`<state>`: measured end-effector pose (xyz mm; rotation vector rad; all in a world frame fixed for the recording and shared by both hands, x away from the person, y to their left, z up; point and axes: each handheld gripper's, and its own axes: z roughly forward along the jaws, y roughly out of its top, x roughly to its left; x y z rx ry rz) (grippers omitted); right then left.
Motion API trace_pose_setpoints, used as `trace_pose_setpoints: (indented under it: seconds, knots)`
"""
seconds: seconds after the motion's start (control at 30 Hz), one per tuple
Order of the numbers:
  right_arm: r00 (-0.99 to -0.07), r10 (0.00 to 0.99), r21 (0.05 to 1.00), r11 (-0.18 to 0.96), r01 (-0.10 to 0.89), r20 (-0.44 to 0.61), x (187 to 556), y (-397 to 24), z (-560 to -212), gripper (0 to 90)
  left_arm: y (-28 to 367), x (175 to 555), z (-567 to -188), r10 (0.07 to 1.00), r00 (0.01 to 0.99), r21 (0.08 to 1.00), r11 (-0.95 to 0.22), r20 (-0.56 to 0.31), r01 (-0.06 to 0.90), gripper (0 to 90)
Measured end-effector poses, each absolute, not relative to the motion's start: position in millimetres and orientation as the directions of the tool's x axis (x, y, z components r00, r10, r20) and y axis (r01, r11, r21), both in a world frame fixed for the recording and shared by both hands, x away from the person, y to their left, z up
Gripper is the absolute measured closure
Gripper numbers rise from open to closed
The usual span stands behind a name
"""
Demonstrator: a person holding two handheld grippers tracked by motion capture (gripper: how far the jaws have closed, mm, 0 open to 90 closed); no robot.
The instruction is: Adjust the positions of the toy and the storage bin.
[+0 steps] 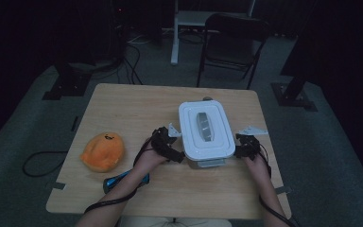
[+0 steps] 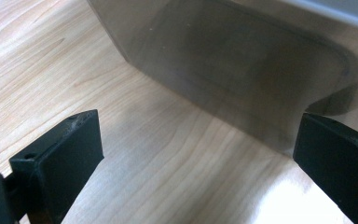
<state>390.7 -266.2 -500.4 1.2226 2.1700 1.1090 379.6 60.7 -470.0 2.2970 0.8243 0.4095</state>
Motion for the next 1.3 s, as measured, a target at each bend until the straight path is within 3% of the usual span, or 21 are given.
trace_pose_setpoints:
  seconds: [0.43, 0.53, 0.9, 1.3]
  knots:
    - [-0.567, 0.823, 0.808, 0.312, 0.500, 0.033, 387.3, -264.1, -498.7, 25.7, 64.7, 365.1, -475.2, 0.629, 0.775, 0.673, -0.598, 0.057, 0.435, 1.8]
    - [-0.567, 0.823, 0.814, 0.300, 0.497, 0.043, 389.8, -267.8, -501.3, 21.9, 70.5, 372.1, -477.7, 0.659, 0.751, 0.689, -0.558, 0.031, 0.462, 1.8]
    - [-0.525, 0.847, 0.801, 0.257, 0.541, 0.082, 418.9, -274.2, -499.9, 21.9, 83.3, 400.6, -477.1, 0.725, 0.688, 0.704, -0.506, 0.033, 0.499, 1.9]
    - [-0.557, 0.825, 0.815, 0.259, 0.519, 0.092, 429.0, -261.4, -494.1, 23.5, 77.5, 408.5, -466.9, 0.718, 0.695, 0.704, -0.517, 0.046, 0.487, 1.9]
